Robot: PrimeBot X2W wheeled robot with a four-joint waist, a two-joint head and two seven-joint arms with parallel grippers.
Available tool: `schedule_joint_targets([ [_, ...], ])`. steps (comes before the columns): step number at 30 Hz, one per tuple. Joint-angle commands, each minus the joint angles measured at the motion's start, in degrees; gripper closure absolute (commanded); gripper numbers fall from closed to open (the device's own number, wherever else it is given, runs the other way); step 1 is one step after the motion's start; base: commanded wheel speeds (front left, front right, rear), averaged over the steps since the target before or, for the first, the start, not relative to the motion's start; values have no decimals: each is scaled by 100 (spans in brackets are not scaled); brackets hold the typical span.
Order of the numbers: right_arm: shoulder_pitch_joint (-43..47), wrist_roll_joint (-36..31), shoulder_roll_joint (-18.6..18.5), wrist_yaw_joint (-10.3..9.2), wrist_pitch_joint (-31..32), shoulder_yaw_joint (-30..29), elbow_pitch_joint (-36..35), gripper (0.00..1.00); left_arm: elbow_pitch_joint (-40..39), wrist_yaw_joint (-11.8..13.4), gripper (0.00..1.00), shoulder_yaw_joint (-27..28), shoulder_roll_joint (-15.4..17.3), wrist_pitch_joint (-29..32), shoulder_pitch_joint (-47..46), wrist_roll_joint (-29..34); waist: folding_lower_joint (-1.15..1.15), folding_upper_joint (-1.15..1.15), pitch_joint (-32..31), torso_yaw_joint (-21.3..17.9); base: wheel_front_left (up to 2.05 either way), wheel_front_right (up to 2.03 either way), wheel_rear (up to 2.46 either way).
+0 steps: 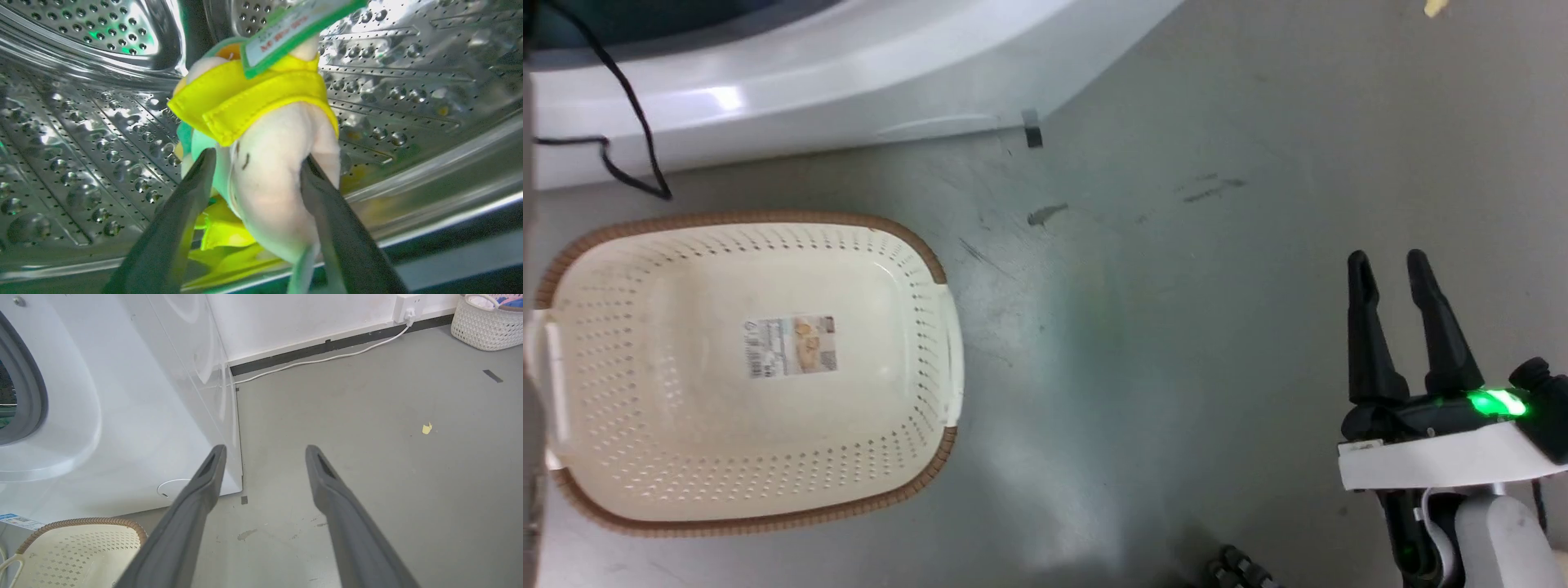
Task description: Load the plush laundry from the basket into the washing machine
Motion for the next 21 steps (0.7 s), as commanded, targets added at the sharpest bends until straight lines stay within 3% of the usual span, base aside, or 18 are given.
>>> schedule_joint_targets([
  [1,-61,-68,-8,5,-26,-49,-17,0,80,-6,0,-13,-42,-116,136,-63,0,0,-186,134,0,0,0],
  [14,288,-867,-8,5,-26,-249,-28,0,389,-156,0,236,-795,-1935,1748,-773,0,0,-1906,906,0,0,0],
  [18,432,-1060,-15,5,-26,-323,-17,0,-50,-247,0,338,-1106,-2125,2507,-1019,0,0,-2498,1184,0,0,0],
  [21,544,-1142,-15,5,-26,-358,-24,0,-915,-226,0,479,-1290,-2140,3211,-1136,0,0,-2844,1357,0,0,0],
])
